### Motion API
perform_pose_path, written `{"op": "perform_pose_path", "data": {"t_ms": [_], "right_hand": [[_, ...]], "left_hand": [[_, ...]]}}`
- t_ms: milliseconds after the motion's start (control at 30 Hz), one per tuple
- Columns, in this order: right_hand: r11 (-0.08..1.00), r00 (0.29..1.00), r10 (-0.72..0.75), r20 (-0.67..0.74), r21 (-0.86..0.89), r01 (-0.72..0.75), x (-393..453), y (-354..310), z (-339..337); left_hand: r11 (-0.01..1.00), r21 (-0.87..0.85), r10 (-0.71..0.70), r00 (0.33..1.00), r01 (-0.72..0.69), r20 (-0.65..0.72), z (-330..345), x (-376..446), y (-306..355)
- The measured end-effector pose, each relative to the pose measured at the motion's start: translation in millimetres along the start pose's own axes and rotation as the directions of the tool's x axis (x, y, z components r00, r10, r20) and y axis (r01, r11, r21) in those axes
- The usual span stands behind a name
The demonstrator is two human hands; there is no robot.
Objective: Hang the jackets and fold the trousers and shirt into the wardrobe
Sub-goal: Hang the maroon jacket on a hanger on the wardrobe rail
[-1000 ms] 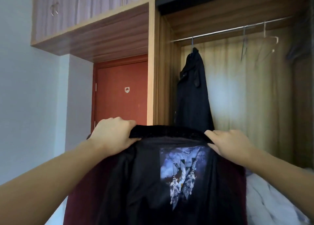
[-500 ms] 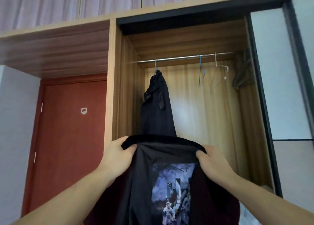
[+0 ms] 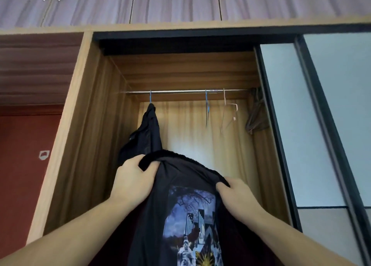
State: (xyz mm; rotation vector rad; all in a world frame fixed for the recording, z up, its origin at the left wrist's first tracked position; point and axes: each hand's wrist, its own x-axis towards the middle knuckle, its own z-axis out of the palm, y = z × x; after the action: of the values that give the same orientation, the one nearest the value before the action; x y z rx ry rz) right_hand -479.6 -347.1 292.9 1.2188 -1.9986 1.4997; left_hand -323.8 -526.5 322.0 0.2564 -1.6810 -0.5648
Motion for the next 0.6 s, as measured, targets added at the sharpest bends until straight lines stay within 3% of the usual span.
{"op": "perform_pose_path", "data": {"t_ms": [267, 467, 600], "right_hand": [[0.98, 0.998, 0.055, 0.006, -0.191, -0.053, 44.2, 41.3, -11.7], [0.967, 0.979, 0.127, 0.159, -0.24, -0.086, 98.5, 52.7, 3.8], [0.928, 0.961, 0.175, 0.216, -0.362, -0.087, 132.3, 64.0, 4.3]], "left_hand": [[0.998, -0.038, 0.053, 0.996, -0.05, 0.066, 84.3, 61.6, -17.0], [0.992, -0.114, 0.072, 0.988, -0.057, 0.135, 145.4, 111.9, -51.8], [0.992, -0.119, 0.067, 0.984, -0.048, 0.163, 179.1, 138.7, -75.5]]}}
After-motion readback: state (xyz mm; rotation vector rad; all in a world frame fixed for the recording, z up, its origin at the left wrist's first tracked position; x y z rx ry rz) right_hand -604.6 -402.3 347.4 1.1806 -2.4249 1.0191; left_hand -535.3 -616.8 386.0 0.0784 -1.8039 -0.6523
